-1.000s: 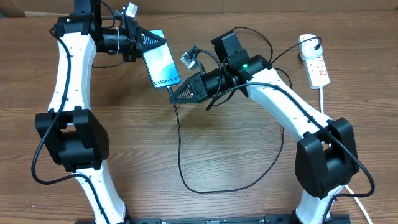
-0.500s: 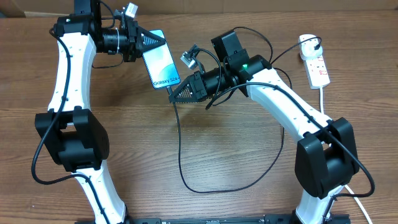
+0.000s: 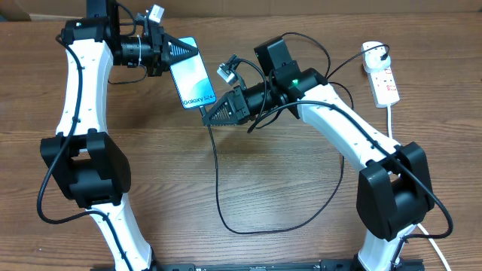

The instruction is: Plug charger to phone and switch on socket

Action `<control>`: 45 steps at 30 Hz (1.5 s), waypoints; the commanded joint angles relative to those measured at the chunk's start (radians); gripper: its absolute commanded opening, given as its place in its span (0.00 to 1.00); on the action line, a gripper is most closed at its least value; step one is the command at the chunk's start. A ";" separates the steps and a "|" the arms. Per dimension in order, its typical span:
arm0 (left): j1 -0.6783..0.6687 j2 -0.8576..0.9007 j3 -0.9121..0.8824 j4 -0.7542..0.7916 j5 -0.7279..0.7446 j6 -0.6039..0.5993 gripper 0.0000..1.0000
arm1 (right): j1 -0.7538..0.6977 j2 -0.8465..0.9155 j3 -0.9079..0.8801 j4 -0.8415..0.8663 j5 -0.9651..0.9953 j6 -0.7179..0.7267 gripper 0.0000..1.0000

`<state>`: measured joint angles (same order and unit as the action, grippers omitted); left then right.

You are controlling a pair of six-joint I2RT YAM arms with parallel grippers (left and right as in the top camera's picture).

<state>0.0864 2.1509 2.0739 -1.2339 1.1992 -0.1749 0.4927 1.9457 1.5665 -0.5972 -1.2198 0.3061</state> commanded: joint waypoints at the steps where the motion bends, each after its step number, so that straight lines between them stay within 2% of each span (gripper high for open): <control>1: -0.032 -0.010 0.009 -0.056 0.082 0.050 0.04 | -0.026 -0.034 0.019 0.050 0.075 0.021 0.04; 12: -0.062 -0.010 0.009 -0.142 0.072 0.143 0.04 | -0.026 -0.034 0.019 0.103 0.075 0.066 0.04; 28: -0.074 -0.010 0.009 -0.186 0.073 0.146 0.04 | -0.026 -0.034 0.019 0.142 0.105 0.106 0.05; 29: -0.073 -0.010 0.009 -0.184 0.073 0.145 0.04 | -0.026 -0.034 0.019 0.140 0.105 0.106 0.08; 31: -0.072 -0.010 0.009 -0.177 0.073 0.145 0.04 | -0.026 -0.034 0.019 0.137 0.105 0.106 0.31; 33: -0.069 -0.010 0.009 -0.171 0.073 0.141 0.04 | -0.028 -0.034 0.019 0.134 0.105 0.106 0.43; 41: -0.043 -0.010 0.009 -0.165 0.067 0.142 0.04 | -0.033 -0.035 0.019 0.123 0.104 0.102 0.49; 45: -0.027 -0.010 0.009 -0.165 0.003 0.142 0.04 | -0.055 -0.035 0.019 0.108 0.101 0.089 0.51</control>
<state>0.0402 2.1509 2.0811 -1.3979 1.2095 -0.0261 0.4580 1.9366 1.5593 -0.4828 -1.1324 0.4137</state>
